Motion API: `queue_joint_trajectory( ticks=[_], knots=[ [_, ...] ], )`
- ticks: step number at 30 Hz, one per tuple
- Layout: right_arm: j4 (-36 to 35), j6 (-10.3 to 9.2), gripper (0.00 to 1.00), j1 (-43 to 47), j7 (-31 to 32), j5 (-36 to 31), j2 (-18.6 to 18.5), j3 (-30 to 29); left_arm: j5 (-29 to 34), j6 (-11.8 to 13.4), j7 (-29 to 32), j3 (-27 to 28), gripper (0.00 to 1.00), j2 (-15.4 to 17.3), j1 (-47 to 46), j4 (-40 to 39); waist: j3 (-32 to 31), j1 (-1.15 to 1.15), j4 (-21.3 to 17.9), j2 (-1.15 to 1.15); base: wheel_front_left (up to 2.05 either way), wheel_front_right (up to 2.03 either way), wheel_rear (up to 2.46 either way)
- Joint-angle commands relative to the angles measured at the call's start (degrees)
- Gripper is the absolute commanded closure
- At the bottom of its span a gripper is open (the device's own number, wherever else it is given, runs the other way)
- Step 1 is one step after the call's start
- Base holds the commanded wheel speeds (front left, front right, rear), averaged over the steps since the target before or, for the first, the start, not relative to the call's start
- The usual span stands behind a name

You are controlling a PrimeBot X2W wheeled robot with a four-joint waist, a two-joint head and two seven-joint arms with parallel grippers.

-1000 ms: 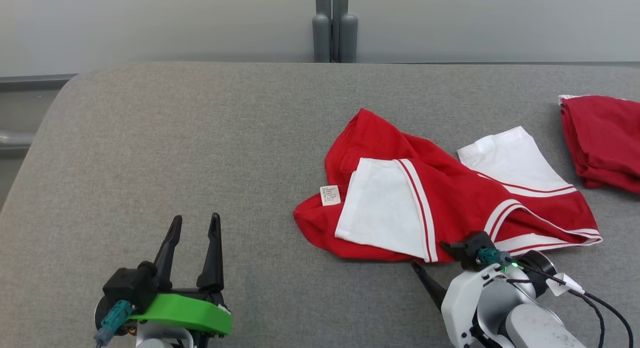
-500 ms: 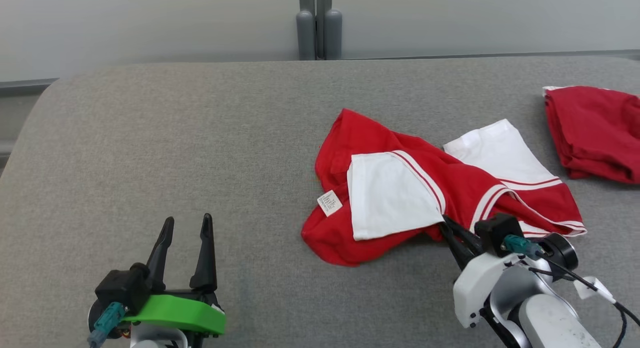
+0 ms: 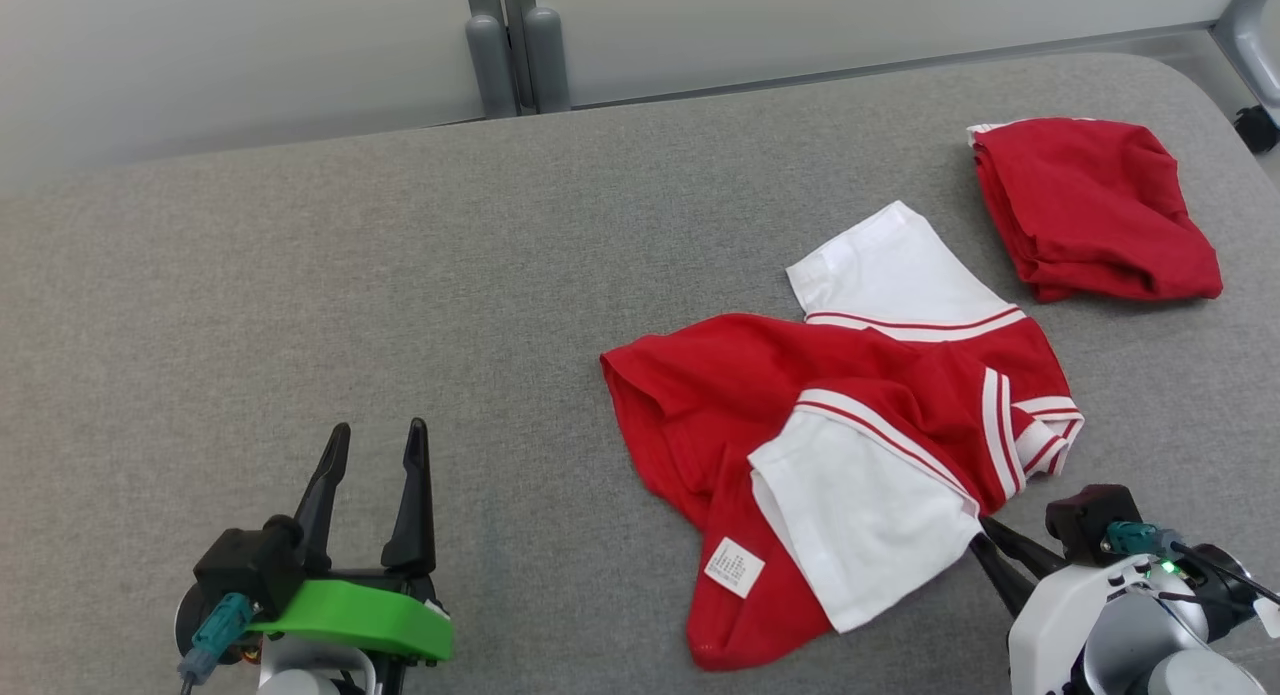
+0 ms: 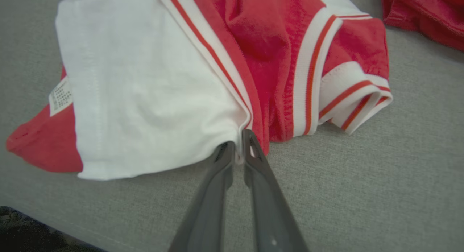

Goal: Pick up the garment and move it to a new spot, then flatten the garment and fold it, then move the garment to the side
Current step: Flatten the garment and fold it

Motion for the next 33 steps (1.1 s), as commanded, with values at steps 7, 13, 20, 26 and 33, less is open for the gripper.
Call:
queue_joint_trajectory(
  ticks=[7,13,20,26,33],
  knots=[
    [-0.14,-0.1,0.0,-1.86,-4.59,0.17,2.19,-4.47,0.03,-0.4,1.61,-3.19,0.0,1.01,-2.86,1.92,0.48,0.0,-1.75,0.0,0.0,0.0,0.0],
    [-3.66,-0.1,0.0,-2.95,-7.75,-1.01,3.92,-9.08,-2.37,-0.49,9.45,-9.05,0.0,1.03,-8.37,5.08,1.14,0.0,-3.47,0.0,0.0,0.0,0.0],
    [-4.06,-0.09,0.0,-4.29,-12.22,-3.05,6.53,-14.57,-9.72,-0.49,18.43,-15.82,0.0,0.74,-15.34,11.97,3.5,0.0,-7.04,0.0,0.0,0.0,0.0],
    [-4.3,-0.09,0.0,-4.96,-14.66,-4.66,9.85,-15.21,-14.61,-0.49,21.92,-19.79,0.0,0.61,-20.44,18.42,5.28,0.0,-9.59,0.0,0.0,0.0,0.0],
    [-3.07,-0.09,0.0,-5.66,-15.42,-5.23,11.53,-14.32,-18.31,-0.49,22.18,-21.61,0.66,0.31,-25.26,25.93,5.71,0.0,-9.72,0.0,0.0,0.0,0.0]
  ],
)
